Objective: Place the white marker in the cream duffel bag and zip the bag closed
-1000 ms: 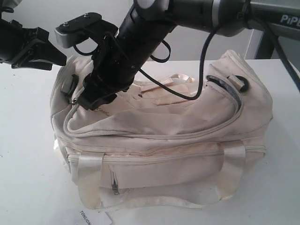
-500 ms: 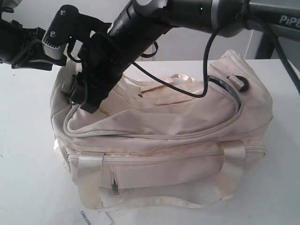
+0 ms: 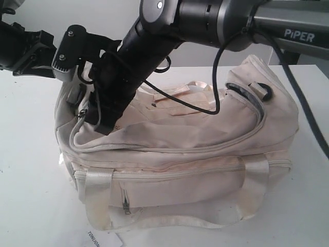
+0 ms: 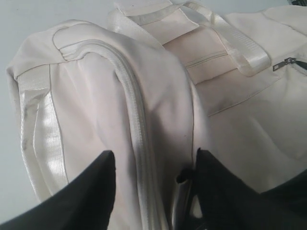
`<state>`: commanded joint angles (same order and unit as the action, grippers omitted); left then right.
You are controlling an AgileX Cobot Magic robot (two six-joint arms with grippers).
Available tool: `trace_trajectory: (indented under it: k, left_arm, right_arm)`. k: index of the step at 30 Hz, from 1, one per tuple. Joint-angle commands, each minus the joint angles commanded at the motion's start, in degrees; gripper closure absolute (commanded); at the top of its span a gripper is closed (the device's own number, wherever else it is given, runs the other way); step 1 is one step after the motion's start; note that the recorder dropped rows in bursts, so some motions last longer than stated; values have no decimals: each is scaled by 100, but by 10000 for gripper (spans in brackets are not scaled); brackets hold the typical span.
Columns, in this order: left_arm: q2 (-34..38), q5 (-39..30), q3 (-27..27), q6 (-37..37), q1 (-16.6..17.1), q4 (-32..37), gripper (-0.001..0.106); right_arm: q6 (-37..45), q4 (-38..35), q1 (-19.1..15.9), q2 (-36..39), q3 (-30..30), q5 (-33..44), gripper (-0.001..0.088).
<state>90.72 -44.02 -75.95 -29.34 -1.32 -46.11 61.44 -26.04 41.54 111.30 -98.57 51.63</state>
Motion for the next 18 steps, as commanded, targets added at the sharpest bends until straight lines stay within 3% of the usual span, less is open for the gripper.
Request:
trace_trajectory:
  k: [6, 18]
  left_arm:
    - [0, -23, 0, 0, 0, 0, 497]
    - [0, -33, 0, 0, 0, 0, 497]
  right_arm:
    - [0, 8, 0, 0, 0, 454, 860]
    - [-703, 8, 0, -100, -12, 585, 868]
